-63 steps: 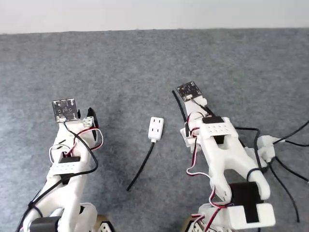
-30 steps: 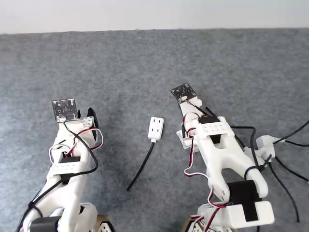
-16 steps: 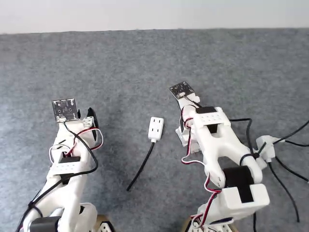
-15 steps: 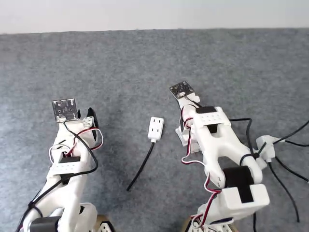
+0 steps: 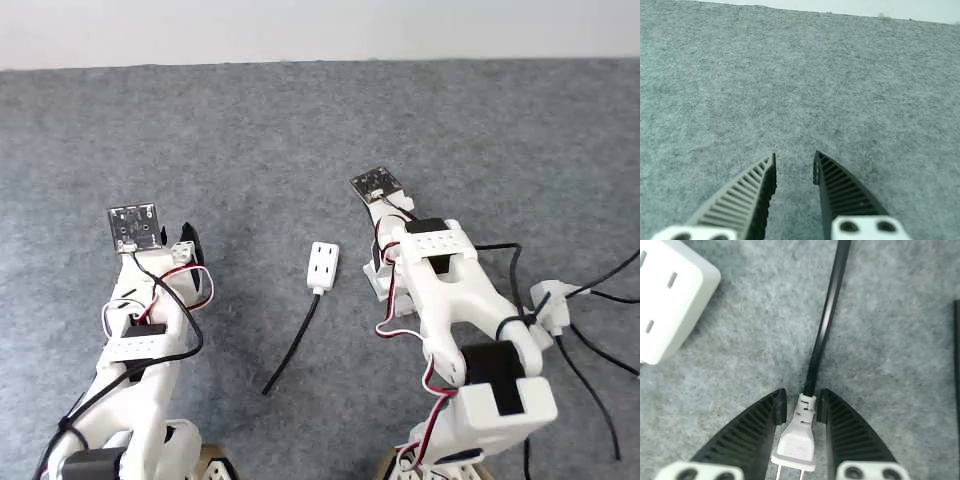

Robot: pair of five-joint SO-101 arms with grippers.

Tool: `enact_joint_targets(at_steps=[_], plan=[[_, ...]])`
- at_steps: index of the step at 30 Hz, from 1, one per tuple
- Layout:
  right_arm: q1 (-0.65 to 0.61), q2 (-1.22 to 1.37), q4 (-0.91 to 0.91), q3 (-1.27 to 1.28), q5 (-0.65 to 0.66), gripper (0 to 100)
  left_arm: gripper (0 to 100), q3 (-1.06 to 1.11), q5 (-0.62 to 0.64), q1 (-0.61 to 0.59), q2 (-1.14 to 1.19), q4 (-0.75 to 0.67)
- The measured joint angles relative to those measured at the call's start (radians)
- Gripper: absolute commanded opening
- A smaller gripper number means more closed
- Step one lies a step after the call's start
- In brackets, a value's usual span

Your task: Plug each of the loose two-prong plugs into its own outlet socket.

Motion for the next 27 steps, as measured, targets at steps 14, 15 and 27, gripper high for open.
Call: enact_joint_targets(at_steps=[14, 15, 27], plan=[[0.008, 0.094, 0.100, -0.133, 0.000, 0.8, 12, 0.000, 0.000, 0.000, 0.000, 0.000], [0.008, 0.094, 0.101, -0.133, 0.000, 1.1, 12, 0.000, 0.000, 0.000, 0.000, 0.000], [0.014, 0.094, 0.110, -0.133, -0.014, 0.8, 12, 0.000, 0.000, 0.000, 0.000, 0.000]])
